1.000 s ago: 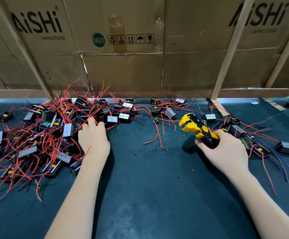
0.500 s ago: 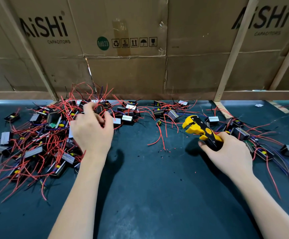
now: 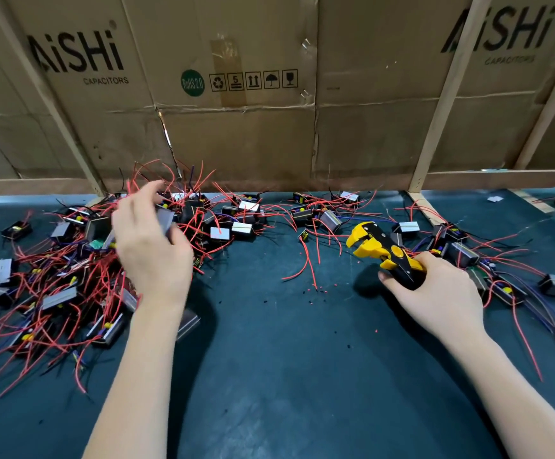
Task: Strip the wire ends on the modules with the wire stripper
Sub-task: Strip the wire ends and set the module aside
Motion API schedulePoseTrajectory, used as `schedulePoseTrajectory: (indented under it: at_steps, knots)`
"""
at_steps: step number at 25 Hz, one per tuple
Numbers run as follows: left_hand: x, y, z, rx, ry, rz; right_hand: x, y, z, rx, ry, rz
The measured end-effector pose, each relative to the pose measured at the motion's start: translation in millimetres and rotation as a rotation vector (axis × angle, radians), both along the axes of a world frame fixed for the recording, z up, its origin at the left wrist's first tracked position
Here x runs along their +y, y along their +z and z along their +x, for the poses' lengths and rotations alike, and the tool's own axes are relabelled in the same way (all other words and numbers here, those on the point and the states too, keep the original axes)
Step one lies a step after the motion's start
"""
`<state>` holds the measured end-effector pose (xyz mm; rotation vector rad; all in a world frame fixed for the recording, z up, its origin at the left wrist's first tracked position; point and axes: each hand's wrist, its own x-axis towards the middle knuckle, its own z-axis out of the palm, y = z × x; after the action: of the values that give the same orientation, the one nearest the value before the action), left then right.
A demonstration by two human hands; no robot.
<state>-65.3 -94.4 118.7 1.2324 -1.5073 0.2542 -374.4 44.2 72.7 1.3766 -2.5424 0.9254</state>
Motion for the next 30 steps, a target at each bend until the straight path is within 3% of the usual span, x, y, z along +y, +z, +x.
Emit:
schedulePoseTrajectory:
  at_steps: [2,5,8,15,18,24,26,28,30]
  knots:
    - [10.4,-3.6,-25.4,-0.12,-0.264,-0.058,-0.5,-0.5,0.7,-0.004,0.004,0.009]
    - [31.1,-18.5,-69.7,-0.461,-0.632,0.095,-0.3,-0.8,1.1,0.006,0.008,0.031]
    - [40.8,-37.5,-87.4,-0.688,-0.777,0.276,0.1,-1.2,0.1,0.007,0.006,0.026]
    - [33.9,-37.6,-82.3,-0.237,-0.835,0.57,-0.7,-0.4,-0.6,0.013,0.002,0.0]
    - [35.2,-38.7,-83.8,-0.182,-0.835,0.702,-0.4,-0.1,-0.9,0.023,0.004,0.001]
    - [42.6,-28.2,-81.3,-0.246,-0.981,0.589,-0.4,0.6,-1.9,0.029,-0.002,0.004]
    - [43.8,-22.7,-80.4,-0.228,-0.99,0.471,-1.0,0.4,-2.1,0.028,-0.003,0.006]
    - [42.4,-18.1,-76.8,-0.097,-0.908,0.348,-1.5,0.1,-2.8,0.031,-0.006,0.01]
    - [35.3,-17.6,-68.8,-0.022,-0.755,0.355,-1.2,0.1,-3.5,0.033,-0.01,0.019]
